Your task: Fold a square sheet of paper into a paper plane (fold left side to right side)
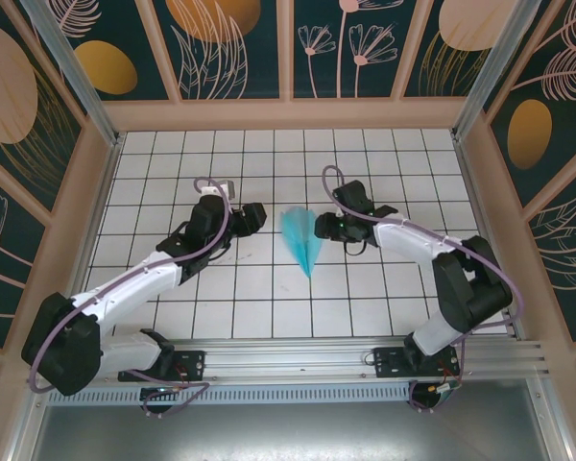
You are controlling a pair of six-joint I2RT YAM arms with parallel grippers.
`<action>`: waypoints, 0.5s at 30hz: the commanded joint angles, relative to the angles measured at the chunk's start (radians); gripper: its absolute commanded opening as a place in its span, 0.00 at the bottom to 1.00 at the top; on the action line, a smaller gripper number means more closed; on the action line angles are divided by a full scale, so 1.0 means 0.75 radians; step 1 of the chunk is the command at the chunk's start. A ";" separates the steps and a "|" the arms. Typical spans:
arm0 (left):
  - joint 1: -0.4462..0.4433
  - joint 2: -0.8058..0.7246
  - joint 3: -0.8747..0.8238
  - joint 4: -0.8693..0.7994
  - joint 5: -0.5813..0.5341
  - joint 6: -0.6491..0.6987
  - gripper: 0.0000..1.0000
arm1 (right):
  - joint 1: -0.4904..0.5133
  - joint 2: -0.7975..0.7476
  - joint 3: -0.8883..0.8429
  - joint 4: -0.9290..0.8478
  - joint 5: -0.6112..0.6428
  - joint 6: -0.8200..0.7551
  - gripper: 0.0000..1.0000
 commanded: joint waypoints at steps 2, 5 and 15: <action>0.004 -0.088 -0.040 0.032 -0.099 -0.001 0.79 | 0.153 0.009 0.070 -0.153 0.032 -0.046 0.65; 0.005 -0.141 -0.078 0.041 -0.138 -0.009 0.82 | 0.211 0.083 0.076 -0.145 0.015 -0.013 0.68; 0.003 -0.189 -0.108 0.012 -0.162 -0.002 0.84 | 0.269 0.266 0.169 -0.187 0.089 -0.027 0.60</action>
